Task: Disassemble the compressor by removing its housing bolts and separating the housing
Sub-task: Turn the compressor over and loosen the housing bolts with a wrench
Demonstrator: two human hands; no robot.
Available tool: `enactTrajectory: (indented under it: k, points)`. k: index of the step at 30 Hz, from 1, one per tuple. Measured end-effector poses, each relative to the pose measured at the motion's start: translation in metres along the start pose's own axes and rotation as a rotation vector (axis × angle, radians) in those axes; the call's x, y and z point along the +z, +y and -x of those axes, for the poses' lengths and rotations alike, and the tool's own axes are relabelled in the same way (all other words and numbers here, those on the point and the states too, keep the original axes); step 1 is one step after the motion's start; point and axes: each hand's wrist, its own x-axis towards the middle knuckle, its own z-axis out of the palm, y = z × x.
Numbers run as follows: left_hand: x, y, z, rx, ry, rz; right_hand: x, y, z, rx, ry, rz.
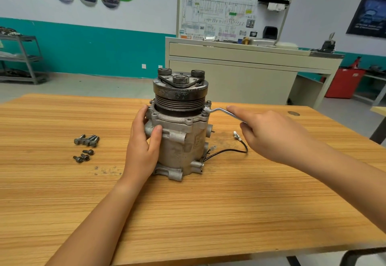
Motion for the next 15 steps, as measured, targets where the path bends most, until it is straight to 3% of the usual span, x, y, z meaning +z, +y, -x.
enactTrajectory:
  k: [7,11,15]
  points:
    - [0.001,-0.003,-0.001,0.017,-0.004,0.001,-0.029,-0.039,0.002,0.032,-0.11,0.407]
    - [0.001,-0.004,-0.001,0.025,-0.001,-0.001,-0.033,-0.068,-0.004,0.009,-0.245,0.516]
    - [0.0,-0.002,-0.001,0.023,-0.01,0.012,-0.026,-0.051,-0.009,-0.055,-0.178,0.585]
